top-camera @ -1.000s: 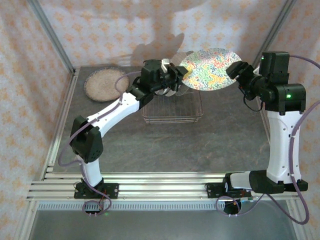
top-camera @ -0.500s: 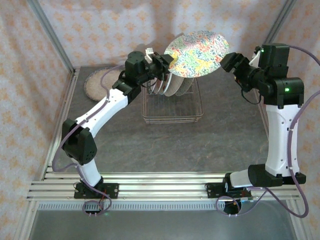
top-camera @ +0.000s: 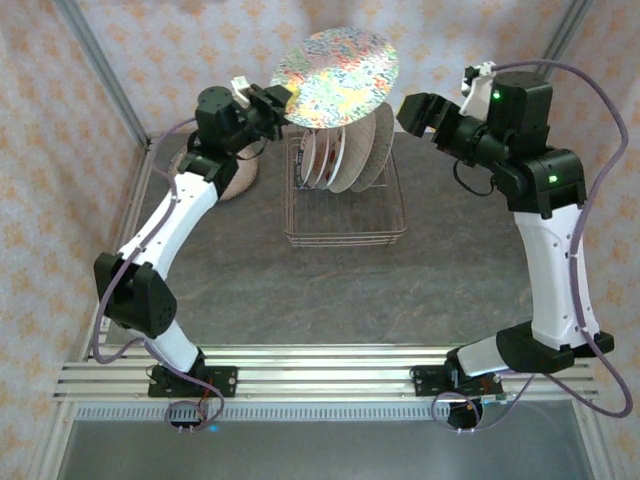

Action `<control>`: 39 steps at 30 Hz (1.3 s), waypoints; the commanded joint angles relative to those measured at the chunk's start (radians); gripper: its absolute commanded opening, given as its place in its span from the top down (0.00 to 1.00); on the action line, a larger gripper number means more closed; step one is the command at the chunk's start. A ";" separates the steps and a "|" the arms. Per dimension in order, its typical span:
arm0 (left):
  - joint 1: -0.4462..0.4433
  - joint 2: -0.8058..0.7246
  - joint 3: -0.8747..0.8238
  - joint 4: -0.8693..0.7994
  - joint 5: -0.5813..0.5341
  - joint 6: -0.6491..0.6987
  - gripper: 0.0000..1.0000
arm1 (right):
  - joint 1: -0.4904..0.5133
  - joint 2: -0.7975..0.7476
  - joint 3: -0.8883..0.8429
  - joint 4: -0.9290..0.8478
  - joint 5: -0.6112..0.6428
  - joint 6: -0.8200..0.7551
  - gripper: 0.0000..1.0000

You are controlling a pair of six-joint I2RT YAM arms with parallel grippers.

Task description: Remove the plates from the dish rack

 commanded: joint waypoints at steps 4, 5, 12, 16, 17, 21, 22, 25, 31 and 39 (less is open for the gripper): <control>0.122 -0.109 -0.075 0.014 -0.036 0.060 1.00 | 0.092 -0.022 -0.084 0.183 0.038 -0.184 0.16; 0.141 -0.117 -0.088 0.017 -0.044 0.065 1.00 | 0.104 -0.030 -0.114 0.221 0.050 -0.201 0.16; 0.263 -0.170 -0.225 0.035 -0.112 0.110 1.00 | 0.202 -0.053 -0.273 0.435 0.114 -0.312 0.15; 0.320 -0.197 -0.325 0.088 -0.165 0.127 1.00 | 0.257 -0.063 -0.362 0.556 0.114 -0.336 0.12; 0.331 -0.199 -0.348 0.103 -0.174 0.127 1.00 | 0.276 -0.064 -0.379 0.574 0.119 -0.348 0.12; 0.366 -0.195 -0.428 0.160 -0.218 0.148 1.00 | 0.326 -0.051 -0.413 0.612 0.141 -0.362 0.10; 0.373 -0.190 -0.445 0.179 -0.225 0.147 1.00 | 0.333 -0.051 -0.422 0.621 0.142 -0.359 0.10; 0.390 -0.175 -0.485 0.222 -0.247 0.153 1.00 | 0.349 -0.051 -0.457 0.652 0.143 -0.368 0.10; 0.424 -0.123 -0.518 0.285 -0.267 0.177 1.00 | 0.368 -0.066 -0.554 0.770 0.160 -0.395 0.09; 0.448 -0.042 -0.561 0.379 -0.288 0.199 1.00 | 0.375 -0.040 -0.552 0.768 0.182 -0.407 0.09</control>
